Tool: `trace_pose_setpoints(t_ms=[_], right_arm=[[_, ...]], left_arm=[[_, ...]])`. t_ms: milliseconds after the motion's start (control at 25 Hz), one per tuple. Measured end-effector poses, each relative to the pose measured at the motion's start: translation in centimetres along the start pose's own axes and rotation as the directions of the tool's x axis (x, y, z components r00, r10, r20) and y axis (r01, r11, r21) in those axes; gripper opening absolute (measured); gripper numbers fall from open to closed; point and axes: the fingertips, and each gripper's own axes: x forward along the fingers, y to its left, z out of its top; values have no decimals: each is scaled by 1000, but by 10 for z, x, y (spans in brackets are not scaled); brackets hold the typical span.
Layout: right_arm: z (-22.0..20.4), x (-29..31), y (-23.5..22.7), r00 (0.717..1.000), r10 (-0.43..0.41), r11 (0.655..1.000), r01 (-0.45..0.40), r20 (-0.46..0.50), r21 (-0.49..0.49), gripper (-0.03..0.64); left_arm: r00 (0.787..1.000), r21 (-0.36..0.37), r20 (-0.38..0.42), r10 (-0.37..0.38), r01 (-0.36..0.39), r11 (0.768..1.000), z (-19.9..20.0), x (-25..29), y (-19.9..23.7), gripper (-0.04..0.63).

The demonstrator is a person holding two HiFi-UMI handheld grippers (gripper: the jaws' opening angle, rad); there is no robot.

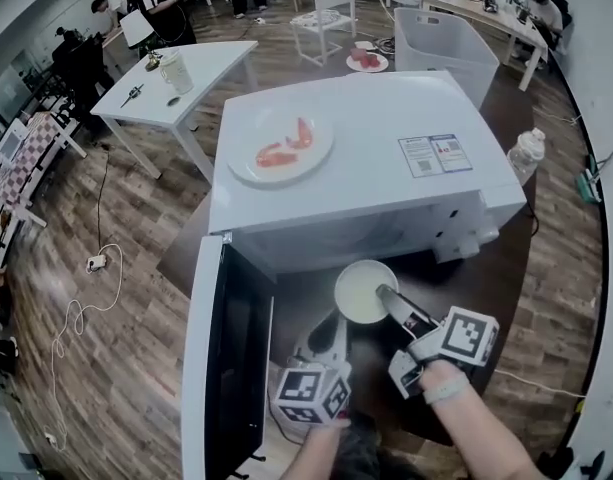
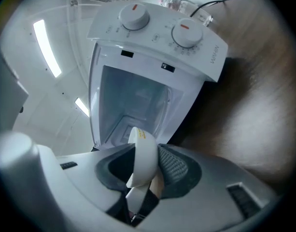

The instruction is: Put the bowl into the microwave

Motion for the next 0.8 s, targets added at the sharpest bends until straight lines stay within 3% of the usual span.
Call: trace_pose_setpoints(t_ms=[160,400,800], right_arm=[[11,12,2,1000,-2,1000,3,11,-24,135],[30,32,8,999,0,1000,1,43,-18,135],[48,60,4,998,-32,998,35,63,-48,137]], left_arm=[[999,66,-6,39,-39,997,6,10,6,2],[1000,47,-3,28,-27,999,9,22,7,2],[1000,93,15,-3,2,996,28,38,5,2]])
